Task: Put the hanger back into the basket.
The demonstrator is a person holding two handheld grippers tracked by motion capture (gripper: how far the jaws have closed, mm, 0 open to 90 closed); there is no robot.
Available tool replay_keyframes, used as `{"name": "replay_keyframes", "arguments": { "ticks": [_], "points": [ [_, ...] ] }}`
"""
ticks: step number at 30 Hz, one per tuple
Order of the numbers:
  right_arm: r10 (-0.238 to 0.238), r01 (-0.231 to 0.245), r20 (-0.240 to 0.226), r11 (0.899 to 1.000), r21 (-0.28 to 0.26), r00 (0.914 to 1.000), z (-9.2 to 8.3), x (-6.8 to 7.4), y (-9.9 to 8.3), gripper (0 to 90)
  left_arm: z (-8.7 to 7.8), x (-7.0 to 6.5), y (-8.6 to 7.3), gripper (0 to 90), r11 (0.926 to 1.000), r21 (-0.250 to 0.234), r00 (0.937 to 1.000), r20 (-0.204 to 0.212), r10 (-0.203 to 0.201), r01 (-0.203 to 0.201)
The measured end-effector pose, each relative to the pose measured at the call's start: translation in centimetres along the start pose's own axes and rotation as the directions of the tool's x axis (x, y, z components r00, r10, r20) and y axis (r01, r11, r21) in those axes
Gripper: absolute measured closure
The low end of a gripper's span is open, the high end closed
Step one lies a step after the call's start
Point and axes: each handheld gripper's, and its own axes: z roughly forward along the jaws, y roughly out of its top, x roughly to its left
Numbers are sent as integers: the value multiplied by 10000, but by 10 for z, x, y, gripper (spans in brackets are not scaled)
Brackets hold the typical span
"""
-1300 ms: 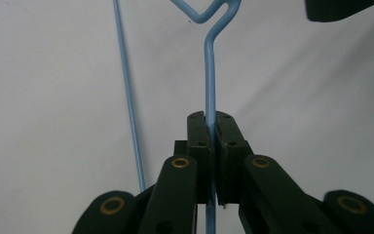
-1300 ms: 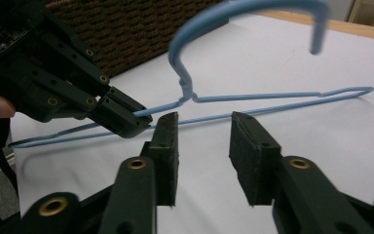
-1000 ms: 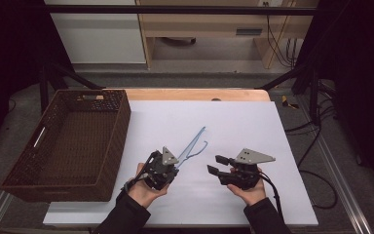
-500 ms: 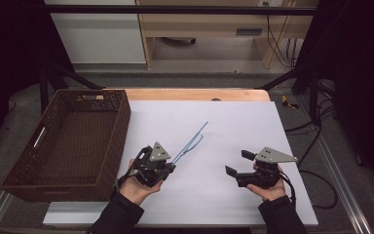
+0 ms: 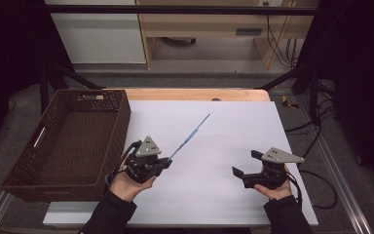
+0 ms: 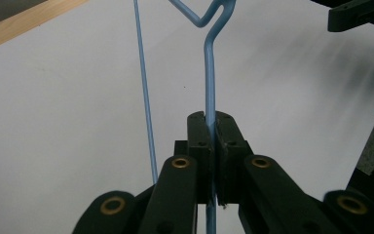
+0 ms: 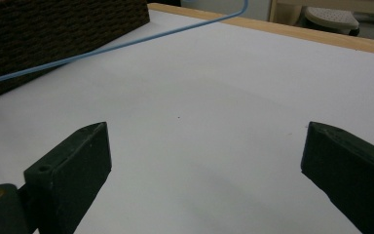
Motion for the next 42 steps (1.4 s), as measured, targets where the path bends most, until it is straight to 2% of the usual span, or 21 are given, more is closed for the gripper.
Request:
{"name": "replay_keyframes", "arguments": {
  "ticks": [4, 10, 16, 20, 29, 32, 40, 42],
  "points": [
    [77, -75, 127, 9999, -93, 9999, -3, -2, 0, 47, -6, 3, 4, 870, 9999, -104, 9999, 93, 106, -105],
    [219, -212, 285, 9995, -234, 9994, -9, -6, -2, 47, -23, 9, 16, 870, 9991, -154, 9993, -23, 386, -386],
    [223, -215, 314, 9994, -267, 9993, -11, -6, -1, 46, -39, 19, 28, 870, 9987, -338, 9990, 186, 396, -389],
    [212, -202, 338, 9994, -283, 9992, -12, -6, -1, 46, -44, 25, 31, 870, 9985, -373, 9988, 271, 403, -393],
    [206, -197, 320, 9994, -276, 9993, -12, -6, -1, 47, -64, 45, 40, 870, 9978, -525, 9988, 252, 427, -413],
    [193, -184, 315, 9995, -266, 9993, -12, -6, -1, 46, -74, 56, 43, 870, 9977, -597, 9994, 60, 340, -335],
    [218, -205, 350, 9991, -361, 9991, -14, -7, 0, 44, -84, 73, 43, 870, 9980, -572, 9996, -20, 282, -282],
    [183, -170, 372, 9992, -356, 9991, -14, -7, 0, 43, -88, 79, 42, 870, 9983, -523, 9996, -162, 249, -257]
  ]
}}
